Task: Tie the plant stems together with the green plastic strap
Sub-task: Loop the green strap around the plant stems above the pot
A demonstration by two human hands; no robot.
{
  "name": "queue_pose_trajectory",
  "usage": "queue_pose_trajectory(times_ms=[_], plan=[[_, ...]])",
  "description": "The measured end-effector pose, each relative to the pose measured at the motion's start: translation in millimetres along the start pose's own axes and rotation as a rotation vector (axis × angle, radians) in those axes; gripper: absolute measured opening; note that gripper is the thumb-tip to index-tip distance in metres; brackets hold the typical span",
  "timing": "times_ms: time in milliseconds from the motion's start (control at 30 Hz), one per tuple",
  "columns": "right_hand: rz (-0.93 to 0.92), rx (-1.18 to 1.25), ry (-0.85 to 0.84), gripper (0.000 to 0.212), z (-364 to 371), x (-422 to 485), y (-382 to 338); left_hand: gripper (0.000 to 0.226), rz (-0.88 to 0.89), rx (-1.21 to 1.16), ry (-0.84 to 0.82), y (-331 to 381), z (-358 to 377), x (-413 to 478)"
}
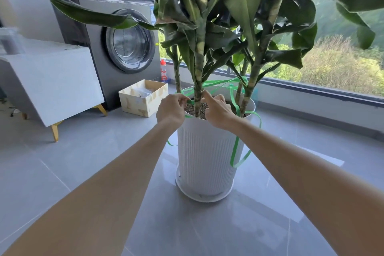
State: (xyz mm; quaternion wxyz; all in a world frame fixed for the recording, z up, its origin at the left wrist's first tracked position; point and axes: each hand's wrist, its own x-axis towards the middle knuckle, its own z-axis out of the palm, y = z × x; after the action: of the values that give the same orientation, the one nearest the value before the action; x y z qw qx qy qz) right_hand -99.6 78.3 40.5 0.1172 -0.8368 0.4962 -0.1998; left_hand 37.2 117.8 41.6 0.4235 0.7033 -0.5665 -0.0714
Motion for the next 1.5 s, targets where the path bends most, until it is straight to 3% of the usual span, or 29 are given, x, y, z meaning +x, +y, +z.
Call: queue_pose_trajectory(times_ms=[233,367,467,600,833,1033,1167,1333,1500], plan=[[0.01,-0.075,-0.019,0.061,-8,-2,0,0.021,0.034,0.011,0.023,-1,-5,-1],[-0.027,-0.116,0.064,0.02,-11,-5,4,0.021,0.05,0.049,0.08,-4,-10,-2],[-0.037,-0.069,0.093,0.01,-12,-7,9,0.021,0.031,0.056,0.082,-5,-13,-3],[0.001,0.148,-0.001,0.018,-23,-18,13,0.022,0.008,0.101,0.052,-3,-19,-10],[0.084,0.031,-0.25,0.033,-43,-44,20,0.022,-0.017,0.155,-0.032,6,-25,-22],[0.216,0.239,-0.455,0.036,-67,-63,4,0.024,-0.022,0.168,-0.077,22,-27,-29],[0.163,0.039,-0.597,0.046,-79,-81,11,0.025,-0.045,0.18,-0.062,24,-30,-32],[0.16,-0.195,-0.479,0.045,-82,-91,20,0.025,-0.05,0.206,-0.07,25,-32,-32],[0.188,-0.248,-0.454,0.042,-79,-86,11,0.025,-0.049,0.218,-0.067,25,-32,-32]])
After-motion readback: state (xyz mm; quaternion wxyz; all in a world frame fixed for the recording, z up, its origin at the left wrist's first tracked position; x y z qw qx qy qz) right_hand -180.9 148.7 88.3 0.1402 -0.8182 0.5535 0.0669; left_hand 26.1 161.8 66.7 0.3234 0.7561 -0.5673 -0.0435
